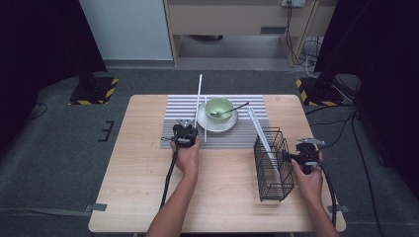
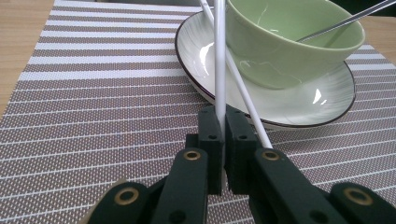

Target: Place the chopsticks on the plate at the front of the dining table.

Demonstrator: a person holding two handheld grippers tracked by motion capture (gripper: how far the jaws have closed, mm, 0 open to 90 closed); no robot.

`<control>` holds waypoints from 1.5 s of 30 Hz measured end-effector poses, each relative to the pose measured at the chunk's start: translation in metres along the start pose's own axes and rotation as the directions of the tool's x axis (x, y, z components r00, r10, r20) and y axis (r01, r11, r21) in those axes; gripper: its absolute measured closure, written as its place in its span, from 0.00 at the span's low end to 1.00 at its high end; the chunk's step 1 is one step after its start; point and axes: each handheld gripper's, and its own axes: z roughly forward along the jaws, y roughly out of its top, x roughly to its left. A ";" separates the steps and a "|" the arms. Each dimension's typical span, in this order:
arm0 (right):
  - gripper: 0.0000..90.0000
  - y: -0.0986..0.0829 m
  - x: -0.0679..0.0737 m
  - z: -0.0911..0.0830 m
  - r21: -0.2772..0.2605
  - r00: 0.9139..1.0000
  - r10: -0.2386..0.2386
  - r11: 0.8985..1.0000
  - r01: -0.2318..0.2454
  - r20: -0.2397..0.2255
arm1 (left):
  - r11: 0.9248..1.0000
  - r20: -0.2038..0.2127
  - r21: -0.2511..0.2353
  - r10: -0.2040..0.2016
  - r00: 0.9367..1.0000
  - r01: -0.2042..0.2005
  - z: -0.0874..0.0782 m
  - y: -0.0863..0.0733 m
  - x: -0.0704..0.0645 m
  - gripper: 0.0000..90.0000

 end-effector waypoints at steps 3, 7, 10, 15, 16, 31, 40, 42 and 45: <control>0.13 0.000 0.000 0.000 0.000 1.000 0.001 1.000 -0.001 0.000 | 1.000 -0.007 0.000 0.000 1.000 0.000 0.000 -0.001 0.001 0.96; 0.13 0.000 0.000 0.000 0.000 1.000 0.002 1.000 -0.002 0.001 | 1.000 -0.011 0.000 -0.006 1.000 0.006 0.001 -0.001 0.002 0.96; 0.13 0.000 0.000 0.000 0.000 1.000 0.002 1.000 -0.002 0.001 | 1.000 -0.011 0.001 -0.005 1.000 0.005 0.001 -0.002 0.001 0.96; 0.13 0.000 0.000 0.000 0.000 1.000 0.001 1.000 -0.001 0.001 | 1.000 -0.007 0.005 -0.006 1.000 0.006 0.002 -0.002 0.001 0.96; 0.13 0.000 0.000 0.000 0.000 1.000 0.002 1.000 -0.002 0.001 | 1.000 -0.007 0.005 -0.007 1.000 0.007 0.002 -0.003 0.000 0.96; 0.13 0.000 0.000 0.000 0.000 1.000 0.001 1.000 -0.001 0.001 | 1.000 -0.005 0.010 -0.006 1.000 0.006 0.004 -0.005 -0.001 0.96; 0.13 0.000 0.000 0.000 0.000 1.000 0.002 1.000 -0.002 0.002 | 1.000 -0.015 0.012 -0.010 1.000 0.010 0.006 -0.007 0.001 0.96; 0.13 0.000 0.000 0.000 0.000 1.000 0.002 1.000 -0.002 0.002 | 1.000 -0.016 0.013 -0.013 1.000 0.013 0.007 -0.008 0.002 0.96; 0.13 0.000 0.000 0.000 0.000 1.000 0.002 1.000 -0.002 0.002 | 1.000 -0.017 0.017 -0.011 1.000 0.011 0.008 -0.010 0.001 0.96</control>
